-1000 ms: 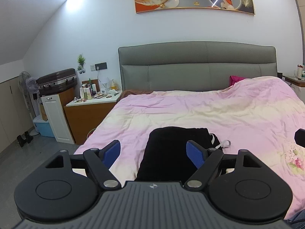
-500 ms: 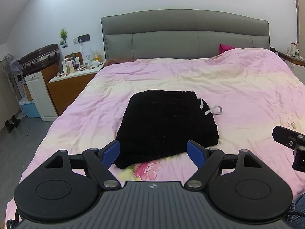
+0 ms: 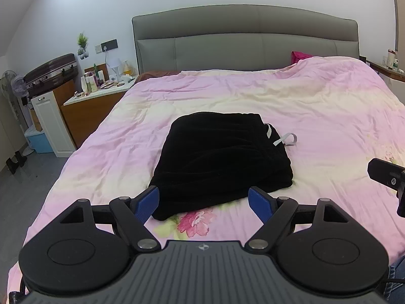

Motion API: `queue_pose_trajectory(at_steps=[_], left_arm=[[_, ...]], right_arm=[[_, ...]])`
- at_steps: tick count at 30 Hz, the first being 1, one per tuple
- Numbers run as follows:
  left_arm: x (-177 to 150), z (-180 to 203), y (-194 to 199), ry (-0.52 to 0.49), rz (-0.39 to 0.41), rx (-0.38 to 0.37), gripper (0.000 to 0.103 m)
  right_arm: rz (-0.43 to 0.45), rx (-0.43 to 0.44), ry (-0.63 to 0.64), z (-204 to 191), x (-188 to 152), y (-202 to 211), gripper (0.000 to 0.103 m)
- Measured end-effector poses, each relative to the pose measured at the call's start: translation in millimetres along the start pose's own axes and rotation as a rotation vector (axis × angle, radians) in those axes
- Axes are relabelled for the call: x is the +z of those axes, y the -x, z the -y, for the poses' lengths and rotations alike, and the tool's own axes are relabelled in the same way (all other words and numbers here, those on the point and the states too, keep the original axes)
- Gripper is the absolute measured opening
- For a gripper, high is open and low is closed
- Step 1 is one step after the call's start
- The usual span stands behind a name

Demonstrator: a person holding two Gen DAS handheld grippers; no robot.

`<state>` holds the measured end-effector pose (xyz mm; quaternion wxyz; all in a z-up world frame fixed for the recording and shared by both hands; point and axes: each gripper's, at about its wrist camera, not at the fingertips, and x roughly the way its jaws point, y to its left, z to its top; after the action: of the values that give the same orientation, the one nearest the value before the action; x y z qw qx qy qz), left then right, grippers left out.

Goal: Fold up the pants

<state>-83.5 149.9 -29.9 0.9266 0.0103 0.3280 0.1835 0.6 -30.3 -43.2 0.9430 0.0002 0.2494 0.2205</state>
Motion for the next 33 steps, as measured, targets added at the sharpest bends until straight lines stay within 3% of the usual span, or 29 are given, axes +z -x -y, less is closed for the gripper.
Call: queue_pose_trajectory(at_steps=[33], left_arm=[[3.1, -8.2, 16.4, 0.009, 0.031, 0.007, 0.094]], right_arm=[[0.047, 0.007, -0.009, -1.4, -2.5, 20.5, 0.098]])
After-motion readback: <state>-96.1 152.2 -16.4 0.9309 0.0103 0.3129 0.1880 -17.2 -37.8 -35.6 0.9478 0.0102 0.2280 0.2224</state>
